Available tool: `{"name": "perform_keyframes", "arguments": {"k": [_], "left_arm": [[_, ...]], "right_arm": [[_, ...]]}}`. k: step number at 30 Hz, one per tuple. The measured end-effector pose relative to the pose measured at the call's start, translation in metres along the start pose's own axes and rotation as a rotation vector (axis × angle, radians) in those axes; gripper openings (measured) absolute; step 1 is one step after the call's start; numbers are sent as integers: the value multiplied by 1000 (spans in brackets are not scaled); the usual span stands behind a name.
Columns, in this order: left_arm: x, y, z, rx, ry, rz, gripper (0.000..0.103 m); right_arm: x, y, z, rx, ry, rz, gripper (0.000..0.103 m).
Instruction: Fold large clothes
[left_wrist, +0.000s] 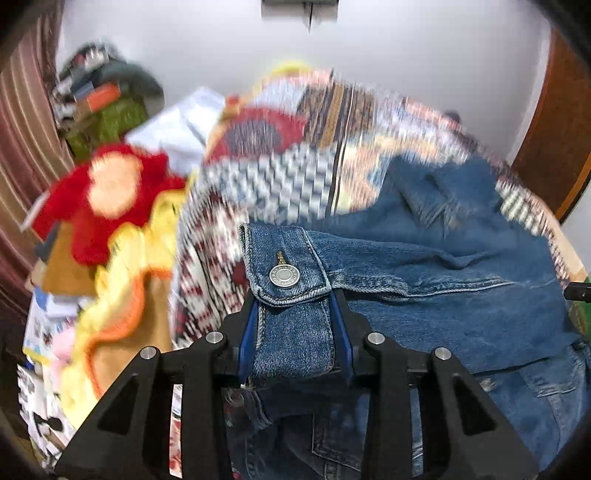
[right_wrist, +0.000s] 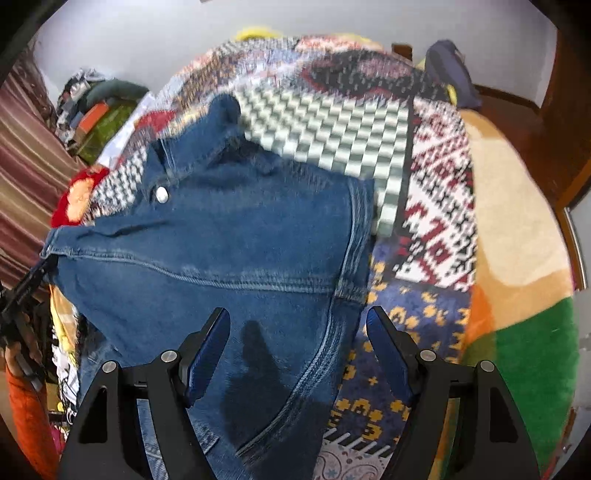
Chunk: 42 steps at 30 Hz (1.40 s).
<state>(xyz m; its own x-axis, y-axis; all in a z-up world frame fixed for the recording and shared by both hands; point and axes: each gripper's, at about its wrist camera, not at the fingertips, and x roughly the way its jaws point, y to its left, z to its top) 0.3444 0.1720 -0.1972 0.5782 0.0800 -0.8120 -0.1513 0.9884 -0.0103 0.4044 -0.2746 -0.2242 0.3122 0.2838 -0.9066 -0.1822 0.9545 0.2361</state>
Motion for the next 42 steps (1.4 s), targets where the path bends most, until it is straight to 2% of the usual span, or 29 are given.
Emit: {"name": "perform_keyframes", "arguments": {"k": [3, 4, 7, 11, 13, 16, 18, 20, 25, 28, 32, 34, 36, 37, 38, 39, 40, 41, 42], "left_arm": [[33, 6, -20, -40, 114, -12, 38], [44, 8, -28, -62, 149, -29, 39], [62, 12, -45, -94, 211, -48, 44], [59, 16, -48, -77, 220, -72, 60], [54, 18, -45, -61, 222, -67, 61], [39, 26, -30, -52, 194, -49, 63], [36, 34, -19, -63, 162, -42, 71], [34, 43, -5, -84, 132, -43, 74], [52, 55, 28, -122, 133, -58, 74], [76, 60, 37, -175, 164, -101, 74], [112, 65, 40, -258, 227, -182, 74], [122, 64, 40, -270, 237, -190, 74], [125, 61, 42, -260, 231, -210, 71], [127, 57, 42, -253, 231, -239, 66], [129, 55, 43, -252, 236, -259, 55], [132, 52, 43, -253, 246, -275, 49], [135, 50, 44, -253, 248, -270, 45], [136, 49, 45, -254, 247, -264, 36], [138, 49, 46, -258, 246, -258, 24]], "right_arm": [[15, -3, -6, 9, 30, 7, 76], [16, -8, -6, 29, 29, 15, 80], [19, -19, -6, 74, 49, 37, 83], [17, -25, -7, 82, 50, 45, 83], [13, -25, -5, 76, 39, 37, 83], [1, -28, 1, 100, 11, 74, 83], [-7, -30, 8, 113, -16, 93, 83], [-16, -30, 18, 112, -52, 90, 83], [-22, -31, 47, 108, -104, 68, 83], [-13, -35, 58, 112, -108, 55, 83], [16, -47, 68, 149, -69, 73, 83], [30, -51, 70, 162, -44, 92, 83], [42, -54, 71, 169, -32, 120, 75], [47, -56, 70, 174, -27, 138, 63], [53, -58, 71, 185, -22, 160, 51], [55, -60, 70, 191, -26, 169, 46], [57, -60, 71, 191, -32, 183, 37], [59, -59, 72, 186, -34, 188, 26], [59, -57, 73, 181, -37, 191, 23]]}}
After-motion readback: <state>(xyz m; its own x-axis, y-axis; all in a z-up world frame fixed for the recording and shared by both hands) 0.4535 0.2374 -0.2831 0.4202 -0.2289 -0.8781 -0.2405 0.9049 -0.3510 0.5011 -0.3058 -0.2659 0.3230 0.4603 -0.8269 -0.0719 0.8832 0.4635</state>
